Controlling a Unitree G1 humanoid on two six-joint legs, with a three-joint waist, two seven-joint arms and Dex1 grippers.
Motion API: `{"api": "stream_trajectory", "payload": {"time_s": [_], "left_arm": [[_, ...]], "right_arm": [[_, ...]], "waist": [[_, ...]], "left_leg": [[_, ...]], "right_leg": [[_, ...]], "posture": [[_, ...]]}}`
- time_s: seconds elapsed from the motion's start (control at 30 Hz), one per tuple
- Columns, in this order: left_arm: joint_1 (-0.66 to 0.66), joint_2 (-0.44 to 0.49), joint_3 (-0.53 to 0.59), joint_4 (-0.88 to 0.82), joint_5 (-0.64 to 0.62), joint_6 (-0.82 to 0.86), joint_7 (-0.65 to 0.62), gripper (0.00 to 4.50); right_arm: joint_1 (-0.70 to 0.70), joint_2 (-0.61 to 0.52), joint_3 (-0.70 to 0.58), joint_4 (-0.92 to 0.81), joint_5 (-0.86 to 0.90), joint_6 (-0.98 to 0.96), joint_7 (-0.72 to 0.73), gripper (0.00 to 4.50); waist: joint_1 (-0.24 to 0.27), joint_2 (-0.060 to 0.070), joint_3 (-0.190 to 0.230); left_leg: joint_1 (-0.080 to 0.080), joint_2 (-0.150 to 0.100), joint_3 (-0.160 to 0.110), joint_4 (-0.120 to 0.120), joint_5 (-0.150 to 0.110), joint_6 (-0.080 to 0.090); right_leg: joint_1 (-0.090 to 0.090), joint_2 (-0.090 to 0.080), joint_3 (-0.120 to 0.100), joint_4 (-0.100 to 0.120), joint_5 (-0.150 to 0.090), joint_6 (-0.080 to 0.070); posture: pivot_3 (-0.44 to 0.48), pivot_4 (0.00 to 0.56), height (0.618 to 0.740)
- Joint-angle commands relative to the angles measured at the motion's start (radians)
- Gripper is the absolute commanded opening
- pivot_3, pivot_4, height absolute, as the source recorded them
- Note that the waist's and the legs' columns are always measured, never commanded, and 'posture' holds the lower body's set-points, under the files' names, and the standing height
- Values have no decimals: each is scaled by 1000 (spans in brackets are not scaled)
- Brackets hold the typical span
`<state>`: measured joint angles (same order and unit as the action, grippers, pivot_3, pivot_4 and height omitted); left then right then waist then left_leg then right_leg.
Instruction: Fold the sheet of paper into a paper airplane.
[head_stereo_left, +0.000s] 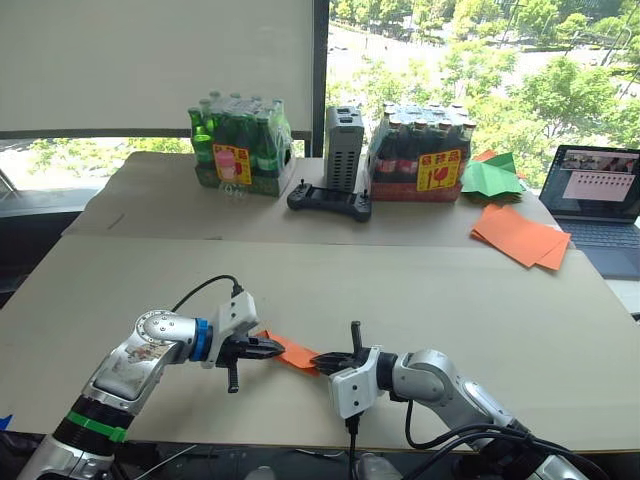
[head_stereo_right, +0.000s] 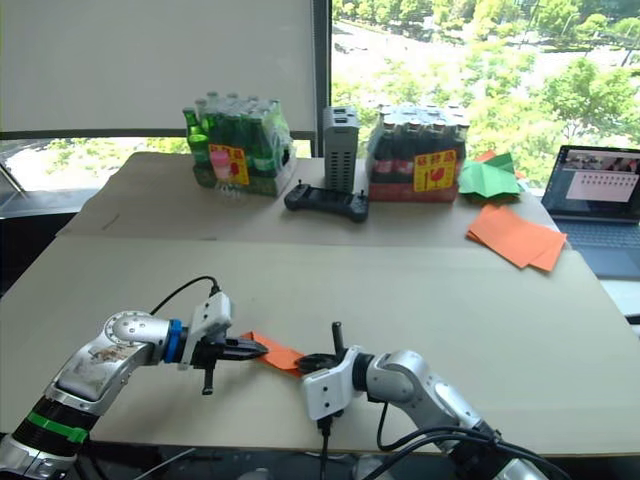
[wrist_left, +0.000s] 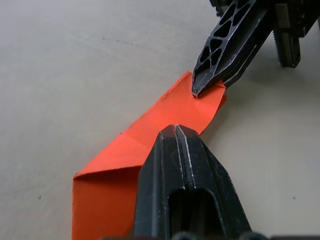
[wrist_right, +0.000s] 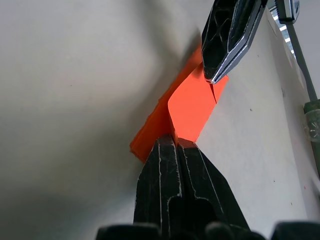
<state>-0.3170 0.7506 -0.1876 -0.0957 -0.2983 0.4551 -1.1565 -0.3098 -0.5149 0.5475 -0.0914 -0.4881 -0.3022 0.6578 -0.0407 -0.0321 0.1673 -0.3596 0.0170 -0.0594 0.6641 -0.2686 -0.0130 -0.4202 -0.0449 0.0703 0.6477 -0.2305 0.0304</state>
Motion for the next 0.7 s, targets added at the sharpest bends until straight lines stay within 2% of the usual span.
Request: {"api": "stream_trajectory", "payload": {"time_s": [0.03, 0.13, 0.27, 0.4, 0.57, 0.7], "left_arm": [[-10, -9, -7, 21, 29, -49, 5, 0], [-17, -22, -16, 39, 40, -63, 6, 0], [-17, -32, -25, 53, 50, -74, 4, 0], [-21, -41, -30, 69, 58, -81, 3, 0], [-25, -50, -32, 89, 71, -87, 4, 0], [-23, -50, -30, 89, 72, -83, 6, 0]], "right_arm": [[16, 3, -10, 3, 20, 70, 56, 302], [30, 22, -40, -64, 114, 167, 120, 1225], [43, 35, -97, -212, 269, 393, 224, 2532], [33, 50, -155, -338, 417, 634, 287, 2532], [-39, 122, -195, -387, 536, 881, 260, 2532], [-95, 186, -169, -358, 541, 982, 191, 1397]], "waist": [[-1, 0, 0], [-1, 0, 0], [-1, 0, 0], [-2, 0, 0], [-6, 0, 0], [-4, 0, 0]], "left_leg": [[0, 0, 0, 0, 0, 0], [0, 0, 0, 0, 0, 0], [-1, 0, 0, 0, 0, 0], [-1, 0, -1, 0, 0, 0], [0, 1, -1, 0, 0, 0], [-1, 1, -1, 0, 0, 0]], "right_leg": [[0, 0, 0, 0, 0, 0], [0, 0, 0, 0, 0, 0], [-1, 0, 0, 0, 0, 0], [-1, 0, 0, 0, 0, 0], [-1, 1, 0, 1, 0, 0], [-2, 1, -1, 1, 0, 0]], "posture": [[0, 150, 733], [0, 150, 733], [0, 150, 733], [0, 150, 733], [0, 150, 733], [0, 150, 733]]}}
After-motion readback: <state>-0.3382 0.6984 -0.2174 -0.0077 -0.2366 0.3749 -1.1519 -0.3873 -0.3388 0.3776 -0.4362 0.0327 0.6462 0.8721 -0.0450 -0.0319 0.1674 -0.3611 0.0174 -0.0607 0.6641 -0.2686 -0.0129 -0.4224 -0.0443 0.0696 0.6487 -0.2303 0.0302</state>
